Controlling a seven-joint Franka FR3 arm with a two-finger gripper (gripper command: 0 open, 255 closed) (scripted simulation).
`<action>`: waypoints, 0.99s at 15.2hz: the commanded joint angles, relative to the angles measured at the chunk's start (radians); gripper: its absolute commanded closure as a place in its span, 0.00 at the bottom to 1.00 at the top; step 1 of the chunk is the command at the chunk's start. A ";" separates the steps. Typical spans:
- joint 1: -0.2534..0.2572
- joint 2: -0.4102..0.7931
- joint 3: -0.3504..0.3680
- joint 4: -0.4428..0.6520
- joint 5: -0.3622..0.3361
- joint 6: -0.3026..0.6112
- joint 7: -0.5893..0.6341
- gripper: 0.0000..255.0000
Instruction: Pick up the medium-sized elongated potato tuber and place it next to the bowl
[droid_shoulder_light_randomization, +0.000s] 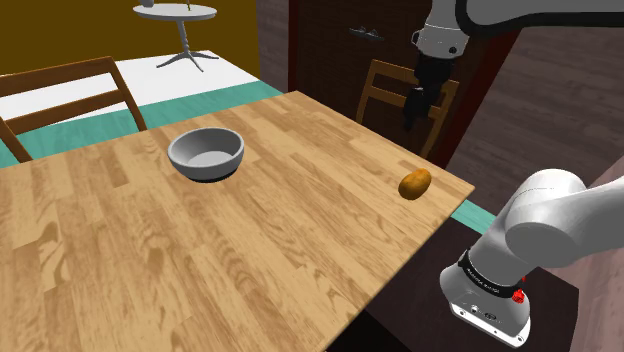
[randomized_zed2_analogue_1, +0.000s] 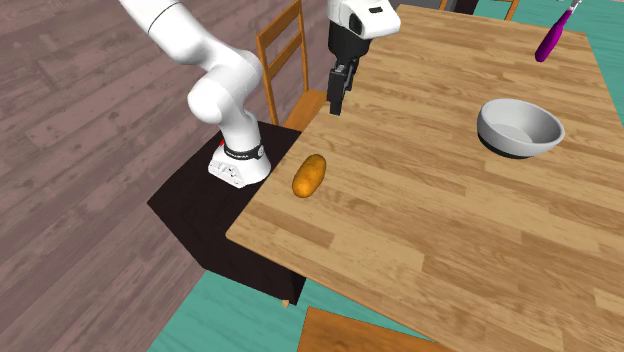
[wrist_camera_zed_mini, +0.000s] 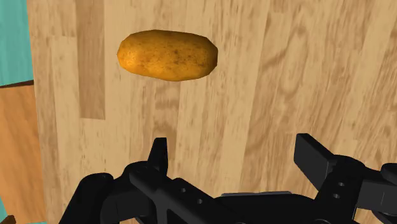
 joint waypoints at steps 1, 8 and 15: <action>0.000 0.000 0.000 0.000 0.000 0.000 0.000 0.00; 0.119 -0.135 -0.189 -0.251 -0.170 0.108 -0.608 0.00; 0.139 -0.134 -0.415 -0.409 -0.396 0.278 -1.268 0.00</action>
